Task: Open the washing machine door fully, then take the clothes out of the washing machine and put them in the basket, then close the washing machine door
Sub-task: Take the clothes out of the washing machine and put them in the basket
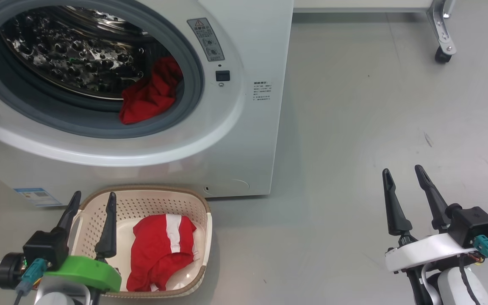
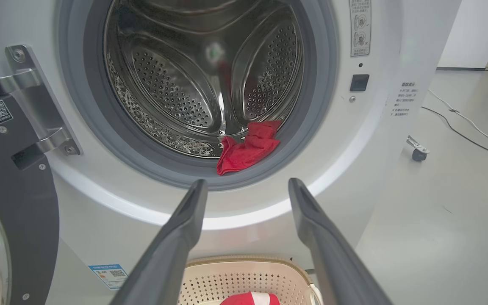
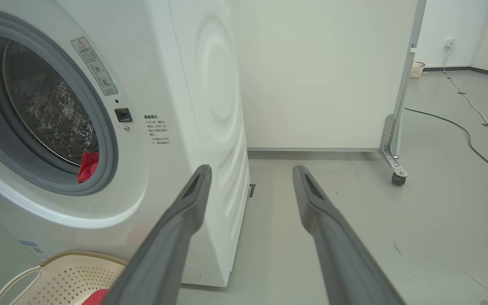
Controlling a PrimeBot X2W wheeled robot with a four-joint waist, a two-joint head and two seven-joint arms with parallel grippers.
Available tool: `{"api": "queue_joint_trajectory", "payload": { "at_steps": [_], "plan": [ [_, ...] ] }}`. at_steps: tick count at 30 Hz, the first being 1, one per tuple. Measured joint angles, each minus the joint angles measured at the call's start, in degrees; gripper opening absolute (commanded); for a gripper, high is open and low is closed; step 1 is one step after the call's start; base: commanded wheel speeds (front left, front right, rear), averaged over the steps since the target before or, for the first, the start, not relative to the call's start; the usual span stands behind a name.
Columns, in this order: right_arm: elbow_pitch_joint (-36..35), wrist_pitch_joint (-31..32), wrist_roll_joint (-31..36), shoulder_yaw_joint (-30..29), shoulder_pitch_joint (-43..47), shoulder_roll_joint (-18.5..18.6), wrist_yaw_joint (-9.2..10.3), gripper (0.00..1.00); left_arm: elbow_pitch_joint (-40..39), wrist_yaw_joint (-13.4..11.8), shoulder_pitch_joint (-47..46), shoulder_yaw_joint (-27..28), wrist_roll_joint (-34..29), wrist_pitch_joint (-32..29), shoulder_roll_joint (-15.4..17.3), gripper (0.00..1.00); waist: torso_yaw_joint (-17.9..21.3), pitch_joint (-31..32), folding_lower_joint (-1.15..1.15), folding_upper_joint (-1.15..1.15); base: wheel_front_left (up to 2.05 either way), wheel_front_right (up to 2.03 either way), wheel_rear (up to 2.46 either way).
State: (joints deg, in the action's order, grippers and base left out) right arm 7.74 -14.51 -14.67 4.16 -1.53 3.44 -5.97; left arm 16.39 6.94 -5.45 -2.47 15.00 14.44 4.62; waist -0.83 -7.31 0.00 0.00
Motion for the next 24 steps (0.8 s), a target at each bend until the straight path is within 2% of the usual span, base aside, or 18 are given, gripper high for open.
{"api": "queue_joint_trajectory", "payload": {
  "at_steps": [8,12,24],
  "plan": [
    [-1.03,0.0,0.2,1.03,-0.08,-0.05,-0.01,1.0,-0.8,0.25,-0.28,0.64,0.11,0.0,1.6,1.0,1.02,-3.27,0.0,0.0,0.0,0.0,0.0],
    [-1.65,0.0,0.26,1.83,-0.4,-0.1,-0.01,1.0,-0.99,0.26,-1.38,1.12,0.26,-0.05,3.47,1.0,1.84,-5.63,0.0,0.0,0.0,0.0,0.0],
    [-3.2,0.0,0.25,3.59,-4.08,-0.38,-0.01,1.0,-2.01,0.26,-13.46,3.42,1.62,-6.75,9.99,1.0,5.9,-13.93,0.0,0.0,0.0,0.0,0.0]
  ]
}}
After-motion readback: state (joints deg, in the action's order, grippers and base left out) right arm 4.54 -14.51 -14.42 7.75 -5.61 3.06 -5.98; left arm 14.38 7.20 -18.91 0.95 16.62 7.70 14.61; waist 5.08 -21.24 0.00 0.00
